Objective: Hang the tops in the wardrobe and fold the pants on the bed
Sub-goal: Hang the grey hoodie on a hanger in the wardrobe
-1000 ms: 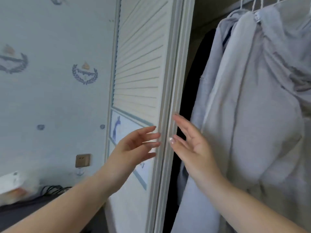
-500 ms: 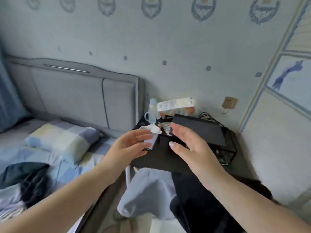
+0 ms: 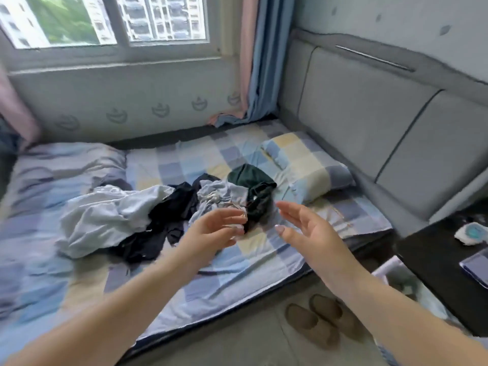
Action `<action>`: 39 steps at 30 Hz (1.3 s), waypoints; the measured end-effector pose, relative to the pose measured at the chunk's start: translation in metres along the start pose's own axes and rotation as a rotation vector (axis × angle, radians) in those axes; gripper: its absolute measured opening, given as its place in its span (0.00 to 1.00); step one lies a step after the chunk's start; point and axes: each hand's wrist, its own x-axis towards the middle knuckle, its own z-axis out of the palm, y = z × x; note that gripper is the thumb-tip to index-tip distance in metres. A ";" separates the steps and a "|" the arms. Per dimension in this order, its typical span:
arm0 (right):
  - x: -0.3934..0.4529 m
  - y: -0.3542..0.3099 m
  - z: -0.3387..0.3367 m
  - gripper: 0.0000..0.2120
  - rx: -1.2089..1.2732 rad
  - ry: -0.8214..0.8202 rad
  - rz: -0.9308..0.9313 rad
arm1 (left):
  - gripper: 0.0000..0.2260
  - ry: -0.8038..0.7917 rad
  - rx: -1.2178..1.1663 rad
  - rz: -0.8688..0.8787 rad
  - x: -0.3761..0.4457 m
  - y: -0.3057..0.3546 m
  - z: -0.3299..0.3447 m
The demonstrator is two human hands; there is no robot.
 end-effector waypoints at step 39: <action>0.463 0.231 0.552 0.22 -0.398 -0.530 0.411 | 0.09 0.731 0.180 -0.426 0.163 -0.307 -0.622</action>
